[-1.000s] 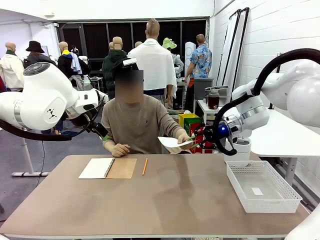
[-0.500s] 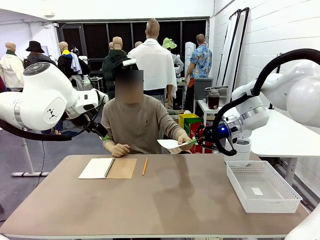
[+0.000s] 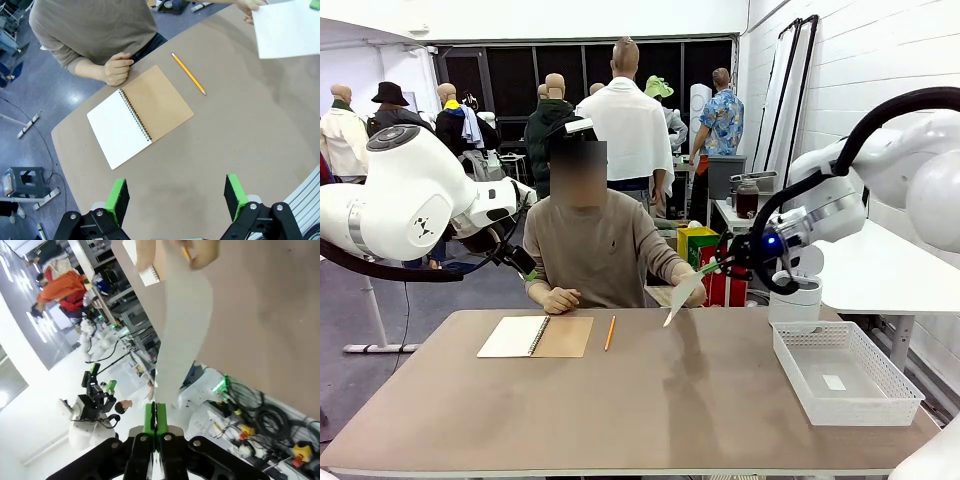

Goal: Sort the paper based on its condition.
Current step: If a person hands you a paper, place it in the Organizing basket , and if it's crumpled, put it in the Trash can.

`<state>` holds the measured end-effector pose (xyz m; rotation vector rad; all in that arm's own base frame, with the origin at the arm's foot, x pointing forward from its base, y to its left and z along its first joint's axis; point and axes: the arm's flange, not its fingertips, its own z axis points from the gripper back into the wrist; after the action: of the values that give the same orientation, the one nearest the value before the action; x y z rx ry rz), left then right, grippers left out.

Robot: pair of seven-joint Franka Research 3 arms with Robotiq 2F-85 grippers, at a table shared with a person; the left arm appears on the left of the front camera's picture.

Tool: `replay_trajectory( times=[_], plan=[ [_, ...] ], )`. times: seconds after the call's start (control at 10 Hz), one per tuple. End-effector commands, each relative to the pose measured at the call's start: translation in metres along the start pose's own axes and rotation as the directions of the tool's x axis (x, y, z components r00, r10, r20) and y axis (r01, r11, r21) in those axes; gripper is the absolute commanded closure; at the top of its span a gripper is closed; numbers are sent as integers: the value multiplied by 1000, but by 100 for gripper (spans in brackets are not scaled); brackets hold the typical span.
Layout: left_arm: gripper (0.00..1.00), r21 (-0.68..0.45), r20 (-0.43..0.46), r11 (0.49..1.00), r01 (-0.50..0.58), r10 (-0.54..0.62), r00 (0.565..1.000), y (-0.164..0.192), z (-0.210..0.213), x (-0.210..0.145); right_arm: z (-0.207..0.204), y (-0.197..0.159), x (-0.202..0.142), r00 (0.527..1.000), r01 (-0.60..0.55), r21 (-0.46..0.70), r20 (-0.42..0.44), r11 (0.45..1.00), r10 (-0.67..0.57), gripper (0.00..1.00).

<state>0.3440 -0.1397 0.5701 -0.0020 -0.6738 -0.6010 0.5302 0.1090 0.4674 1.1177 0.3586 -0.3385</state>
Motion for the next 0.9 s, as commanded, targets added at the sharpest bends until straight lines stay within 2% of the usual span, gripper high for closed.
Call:
replay_trajectory(
  times=[0.0, 0.3, 0.5, 0.7, 0.8],
  plan=[
    [0, 0, 0, 1000, -1, 1, 1000, 0, 0, 0, 34, -2, -10, 996, -61, -56, 64, 997, 64, 100],
    [0, 0, 0, 1000, -1, 1, 1000, 0, 0, 0, 79, -18, -32, 980, -104, -197, 146, 975, 134, 100],
    [0, 0, 0, 1000, -1, 1, 1000, 0, 0, 0, 107, -34, -44, 962, -107, -240, 219, 965, 161, 100],
    [0, 0, 0, 1000, -1, 1, 1000, 0, 0, 0, 117, -37, -53, 952, -83, -276, 261, 957, 158, 100],
    [0, 0, 0, 1000, -1, 1, 1000, 0, 0, 0, 118, -30, -41, 967, -96, -241, 206, 966, 148, 100]
  ],
)
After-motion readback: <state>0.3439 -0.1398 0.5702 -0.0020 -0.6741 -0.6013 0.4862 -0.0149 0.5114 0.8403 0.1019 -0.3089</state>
